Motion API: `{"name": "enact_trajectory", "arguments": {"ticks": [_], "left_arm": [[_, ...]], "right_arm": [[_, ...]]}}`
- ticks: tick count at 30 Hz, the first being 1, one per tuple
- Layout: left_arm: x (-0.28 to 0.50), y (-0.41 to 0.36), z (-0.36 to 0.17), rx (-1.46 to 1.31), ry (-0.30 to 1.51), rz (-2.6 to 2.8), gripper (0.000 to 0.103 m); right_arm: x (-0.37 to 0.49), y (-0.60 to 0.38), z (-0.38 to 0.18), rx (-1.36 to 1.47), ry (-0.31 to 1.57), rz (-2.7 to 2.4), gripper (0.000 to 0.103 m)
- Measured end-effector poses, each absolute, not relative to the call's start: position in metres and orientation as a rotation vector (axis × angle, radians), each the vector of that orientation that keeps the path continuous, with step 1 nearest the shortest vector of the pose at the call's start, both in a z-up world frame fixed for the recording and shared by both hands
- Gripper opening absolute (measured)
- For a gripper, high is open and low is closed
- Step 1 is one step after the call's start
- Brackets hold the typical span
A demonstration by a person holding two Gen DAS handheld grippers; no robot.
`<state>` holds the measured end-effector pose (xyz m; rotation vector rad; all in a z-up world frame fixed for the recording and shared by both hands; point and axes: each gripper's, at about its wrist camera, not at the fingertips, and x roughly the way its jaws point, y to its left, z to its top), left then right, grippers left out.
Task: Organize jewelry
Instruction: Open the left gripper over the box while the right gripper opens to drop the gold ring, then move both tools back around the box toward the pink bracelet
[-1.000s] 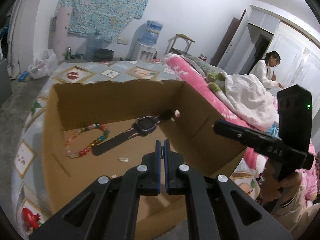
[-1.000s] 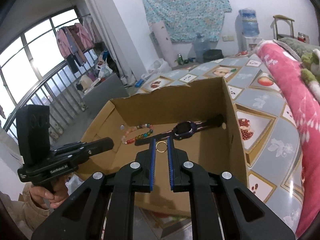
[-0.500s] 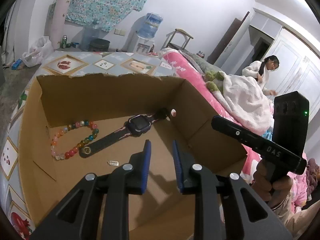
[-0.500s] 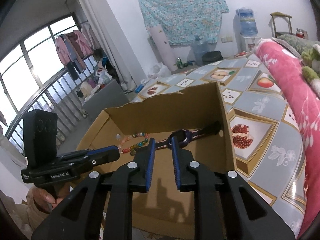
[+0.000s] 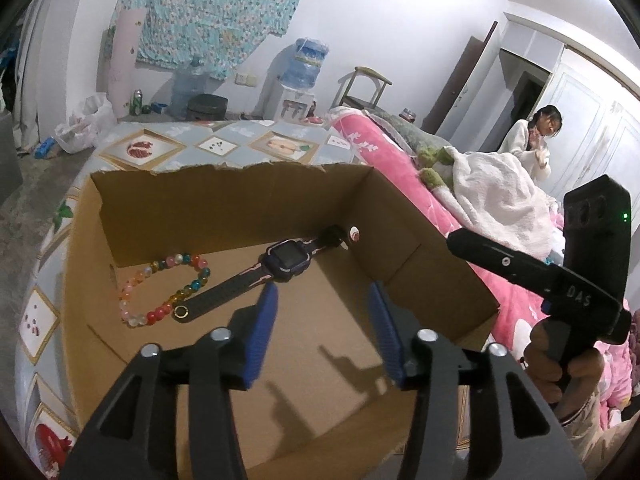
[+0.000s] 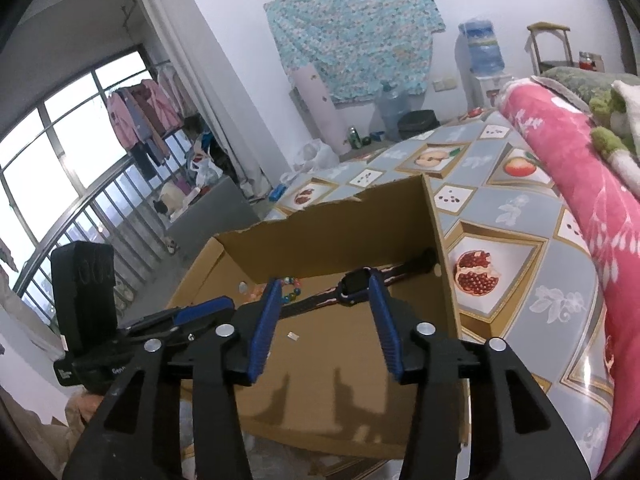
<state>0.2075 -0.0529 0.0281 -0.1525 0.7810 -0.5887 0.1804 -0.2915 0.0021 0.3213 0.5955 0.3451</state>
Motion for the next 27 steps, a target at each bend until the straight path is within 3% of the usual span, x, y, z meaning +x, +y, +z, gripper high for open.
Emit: {"name": "enact_trajectory", "arguments": {"ticks": [8,14,20,27], "left_arm": [[0.178,-0.039,0.05,-0.152,0.711,-0.553,0.078],[0.149,-0.03,0.062,-0.131,0.661,-0.519,0.09],[0.112,-0.027,0.056,-0.047,0.64,-0.506,0.097],[0.086,-0.037,0.011,0.021,0.78,-0.515,0.097]], "right_arm": [[0.151,-0.289,0.023,0.34,0.544,0.334,0.062],[0.124,-0.288,0.03,0.337,0.526,0.279,0.071],[0.089,-0.288,0.012,0.305,0.555,0.182,0.076],[0.074,-0.281,-0.04,0.24,0.72,0.054,0.077]]}}
